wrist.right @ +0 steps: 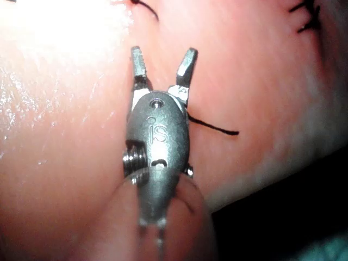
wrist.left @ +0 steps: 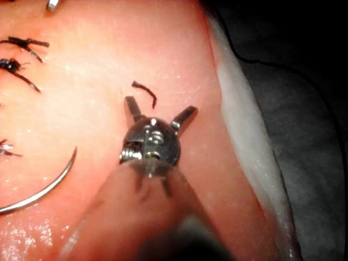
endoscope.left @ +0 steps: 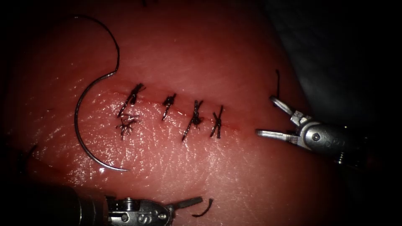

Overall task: Wound Closure
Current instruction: Drop the suture end from the left gripper

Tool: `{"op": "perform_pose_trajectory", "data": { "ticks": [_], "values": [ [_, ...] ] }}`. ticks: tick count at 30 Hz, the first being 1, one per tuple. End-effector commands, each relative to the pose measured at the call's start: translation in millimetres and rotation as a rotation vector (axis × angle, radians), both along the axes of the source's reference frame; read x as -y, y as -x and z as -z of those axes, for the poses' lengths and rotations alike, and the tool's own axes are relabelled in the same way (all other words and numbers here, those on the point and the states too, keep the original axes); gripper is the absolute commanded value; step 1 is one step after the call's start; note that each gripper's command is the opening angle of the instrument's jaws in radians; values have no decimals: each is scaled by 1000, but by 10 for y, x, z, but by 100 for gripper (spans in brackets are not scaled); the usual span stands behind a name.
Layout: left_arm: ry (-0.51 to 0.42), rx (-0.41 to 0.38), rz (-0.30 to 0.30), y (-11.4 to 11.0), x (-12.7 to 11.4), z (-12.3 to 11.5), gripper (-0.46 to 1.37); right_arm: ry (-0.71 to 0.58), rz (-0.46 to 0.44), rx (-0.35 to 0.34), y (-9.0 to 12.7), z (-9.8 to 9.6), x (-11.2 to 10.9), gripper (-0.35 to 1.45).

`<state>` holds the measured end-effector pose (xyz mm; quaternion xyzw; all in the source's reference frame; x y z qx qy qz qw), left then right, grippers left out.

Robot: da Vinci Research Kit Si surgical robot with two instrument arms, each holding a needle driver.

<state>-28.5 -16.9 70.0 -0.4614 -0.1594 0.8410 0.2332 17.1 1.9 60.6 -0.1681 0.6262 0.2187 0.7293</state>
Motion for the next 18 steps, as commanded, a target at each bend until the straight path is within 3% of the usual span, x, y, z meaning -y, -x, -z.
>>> {"op": "perform_pose_trajectory", "data": {
  "ticks": [1,4,15,18],
  "values": [
    [0,-4,8,-2,-1,0,71,0,7,-1,0,0,0,130],
    [-1,-10,16,-11,0,1,66,0,9,-2,-1,0,0,130],
    [-16,-8,26,-29,-9,21,75,1,13,-4,-2,0,1,131],
    [-13,-8,29,-33,-16,31,59,1,13,-4,-2,0,1,131]
  ]
}}
